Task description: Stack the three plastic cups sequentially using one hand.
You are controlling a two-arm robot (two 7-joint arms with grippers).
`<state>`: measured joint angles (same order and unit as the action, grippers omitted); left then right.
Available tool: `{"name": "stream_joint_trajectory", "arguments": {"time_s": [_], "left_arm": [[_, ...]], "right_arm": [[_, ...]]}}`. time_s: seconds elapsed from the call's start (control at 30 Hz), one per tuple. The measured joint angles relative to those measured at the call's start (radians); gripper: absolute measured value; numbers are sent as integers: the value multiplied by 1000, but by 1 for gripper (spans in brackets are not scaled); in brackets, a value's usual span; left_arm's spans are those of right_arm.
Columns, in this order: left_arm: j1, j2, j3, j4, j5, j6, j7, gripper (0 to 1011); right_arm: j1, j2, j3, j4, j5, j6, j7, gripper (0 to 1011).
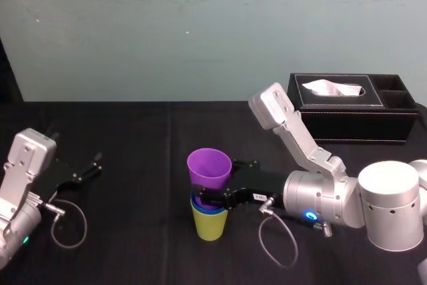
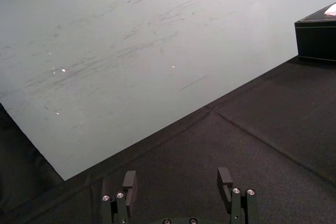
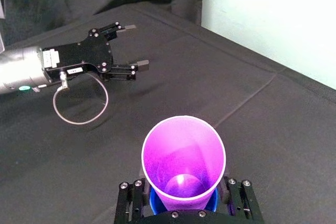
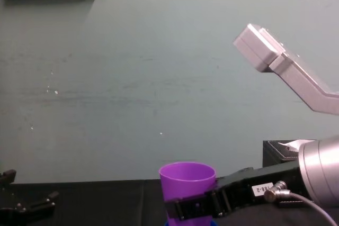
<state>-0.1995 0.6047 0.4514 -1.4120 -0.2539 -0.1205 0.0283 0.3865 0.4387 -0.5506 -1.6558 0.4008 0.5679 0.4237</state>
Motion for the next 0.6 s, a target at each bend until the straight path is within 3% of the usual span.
{"name": "stream_joint_trajectory", "arguments": {"time_s": [0.6], "left_arm": [[0, 0, 0, 0, 0, 0, 0, 1000]], "right_arm": [[6, 3, -14, 21, 2, -12, -4, 724]]}}
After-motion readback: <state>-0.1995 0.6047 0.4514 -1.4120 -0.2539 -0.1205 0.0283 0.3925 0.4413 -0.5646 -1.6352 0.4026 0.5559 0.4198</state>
